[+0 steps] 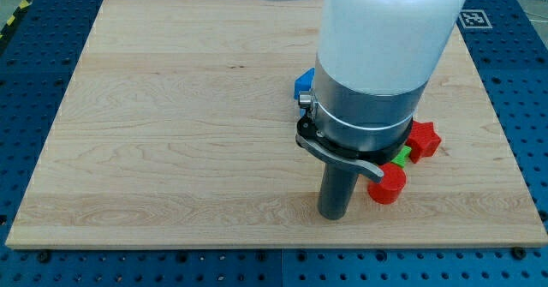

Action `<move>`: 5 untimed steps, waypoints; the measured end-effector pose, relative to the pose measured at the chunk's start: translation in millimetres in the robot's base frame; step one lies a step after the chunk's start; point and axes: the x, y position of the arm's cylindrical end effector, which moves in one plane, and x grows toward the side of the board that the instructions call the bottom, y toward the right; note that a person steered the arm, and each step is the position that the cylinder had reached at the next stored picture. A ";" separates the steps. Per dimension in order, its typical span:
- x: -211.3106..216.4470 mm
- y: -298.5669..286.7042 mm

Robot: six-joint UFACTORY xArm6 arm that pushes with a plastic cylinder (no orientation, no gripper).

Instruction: Push the red circle to its right side

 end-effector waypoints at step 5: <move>-19.5 38.8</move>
